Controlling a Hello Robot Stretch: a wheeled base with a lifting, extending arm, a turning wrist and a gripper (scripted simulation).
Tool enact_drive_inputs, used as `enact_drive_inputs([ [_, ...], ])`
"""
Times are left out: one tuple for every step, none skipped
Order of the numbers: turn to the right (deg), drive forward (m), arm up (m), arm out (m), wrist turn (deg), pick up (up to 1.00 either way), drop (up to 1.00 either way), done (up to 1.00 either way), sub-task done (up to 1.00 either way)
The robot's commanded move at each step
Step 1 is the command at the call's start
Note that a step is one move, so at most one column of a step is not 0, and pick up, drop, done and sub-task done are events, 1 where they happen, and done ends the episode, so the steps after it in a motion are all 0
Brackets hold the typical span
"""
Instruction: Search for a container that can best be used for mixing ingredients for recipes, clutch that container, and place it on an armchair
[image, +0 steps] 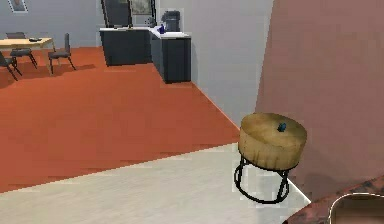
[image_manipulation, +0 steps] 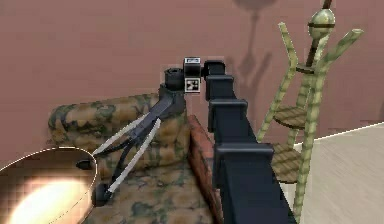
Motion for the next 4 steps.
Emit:
enact_drive_inputs([
  [0.0, 0.00, 0.00, 0.00, 45.0, 0.00, 0.00, 0.00, 0.00],
  [0.0, 0.00, 0.00, 0.00, 36.0, 0.00, 0.00, 0.00, 0.00],
  [0.0, 0.00, -0.38, 0.00, 0.0, 0.00, 0.00, 0.00, 0.00],
  [0.0, 0.00, -0.32, 0.00, 0.0, 0.00, 0.00, 0.00, 0.00],
])
